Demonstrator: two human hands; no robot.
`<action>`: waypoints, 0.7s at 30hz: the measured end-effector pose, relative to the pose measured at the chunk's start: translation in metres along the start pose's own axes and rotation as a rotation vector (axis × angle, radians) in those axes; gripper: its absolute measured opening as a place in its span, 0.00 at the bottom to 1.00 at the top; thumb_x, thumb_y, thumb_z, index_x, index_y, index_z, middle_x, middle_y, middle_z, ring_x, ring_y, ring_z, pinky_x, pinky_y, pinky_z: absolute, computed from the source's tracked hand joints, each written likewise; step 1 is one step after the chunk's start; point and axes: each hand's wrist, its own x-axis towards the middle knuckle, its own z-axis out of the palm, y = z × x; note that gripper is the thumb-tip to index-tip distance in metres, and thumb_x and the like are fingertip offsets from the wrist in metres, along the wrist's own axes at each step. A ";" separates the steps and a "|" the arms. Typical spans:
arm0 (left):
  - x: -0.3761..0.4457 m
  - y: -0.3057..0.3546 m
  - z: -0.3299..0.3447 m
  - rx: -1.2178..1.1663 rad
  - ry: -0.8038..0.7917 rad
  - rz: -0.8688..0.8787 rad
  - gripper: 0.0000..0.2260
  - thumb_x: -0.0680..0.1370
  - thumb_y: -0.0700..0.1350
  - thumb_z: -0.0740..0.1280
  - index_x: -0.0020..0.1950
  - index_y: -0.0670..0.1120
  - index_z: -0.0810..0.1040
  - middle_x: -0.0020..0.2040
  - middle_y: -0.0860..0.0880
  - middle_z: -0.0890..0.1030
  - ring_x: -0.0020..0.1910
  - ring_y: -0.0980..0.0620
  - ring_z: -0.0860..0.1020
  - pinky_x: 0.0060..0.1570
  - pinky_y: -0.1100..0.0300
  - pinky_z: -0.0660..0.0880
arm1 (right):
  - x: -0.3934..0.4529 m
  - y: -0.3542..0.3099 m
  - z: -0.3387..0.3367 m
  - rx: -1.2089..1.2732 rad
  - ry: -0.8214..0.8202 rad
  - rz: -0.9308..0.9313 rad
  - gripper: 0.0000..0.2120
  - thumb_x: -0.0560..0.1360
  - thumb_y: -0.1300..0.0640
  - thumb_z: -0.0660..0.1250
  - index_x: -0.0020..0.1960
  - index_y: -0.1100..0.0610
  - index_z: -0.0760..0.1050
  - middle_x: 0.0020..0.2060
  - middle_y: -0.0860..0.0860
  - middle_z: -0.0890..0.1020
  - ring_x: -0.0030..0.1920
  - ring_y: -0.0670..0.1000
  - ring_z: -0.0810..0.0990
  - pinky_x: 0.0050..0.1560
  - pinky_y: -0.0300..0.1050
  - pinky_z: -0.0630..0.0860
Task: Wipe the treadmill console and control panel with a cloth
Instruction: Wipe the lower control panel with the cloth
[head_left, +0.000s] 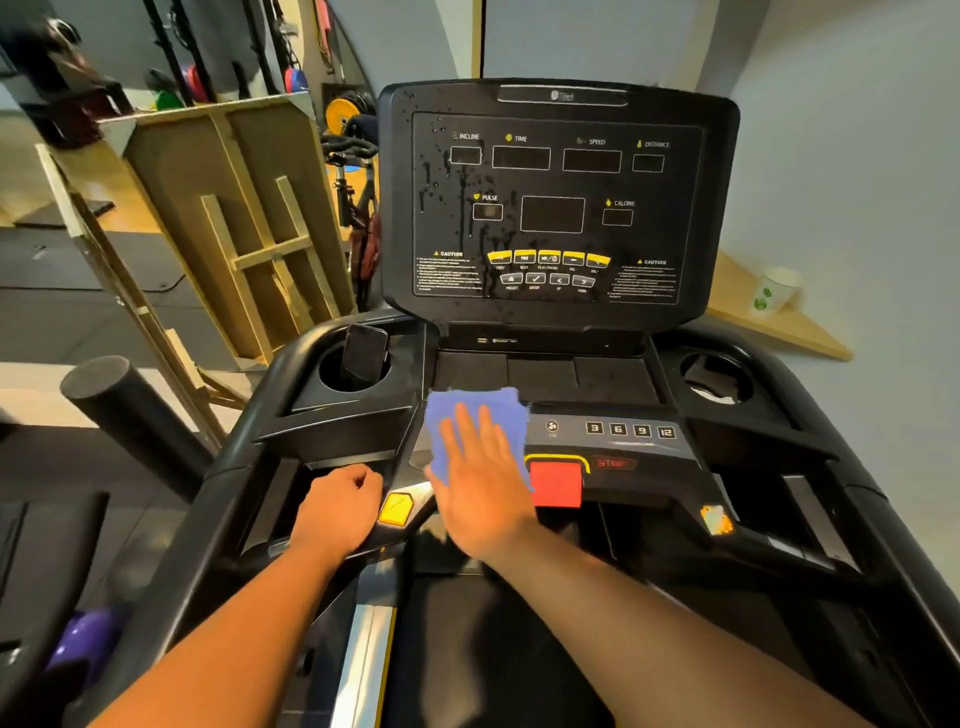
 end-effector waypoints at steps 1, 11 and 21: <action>0.001 -0.001 0.000 0.006 0.008 -0.009 0.15 0.82 0.49 0.60 0.40 0.48 0.80 0.40 0.48 0.82 0.42 0.45 0.80 0.42 0.54 0.72 | 0.000 -0.006 0.004 -0.019 -0.004 -0.092 0.32 0.84 0.41 0.47 0.81 0.55 0.45 0.81 0.55 0.46 0.80 0.59 0.39 0.75 0.53 0.33; 0.002 -0.002 0.000 -0.007 -0.019 0.014 0.14 0.83 0.48 0.60 0.42 0.48 0.81 0.40 0.47 0.83 0.42 0.46 0.81 0.42 0.54 0.74 | -0.046 0.098 -0.003 0.070 0.023 -0.295 0.28 0.82 0.42 0.53 0.79 0.52 0.61 0.78 0.44 0.60 0.80 0.46 0.53 0.78 0.43 0.47; 0.005 -0.005 0.003 -0.016 -0.025 0.009 0.16 0.84 0.48 0.60 0.41 0.46 0.81 0.38 0.46 0.83 0.41 0.47 0.81 0.43 0.53 0.75 | -0.101 0.167 0.006 0.099 0.461 0.469 0.26 0.80 0.52 0.64 0.74 0.64 0.67 0.72 0.60 0.72 0.75 0.61 0.66 0.73 0.61 0.66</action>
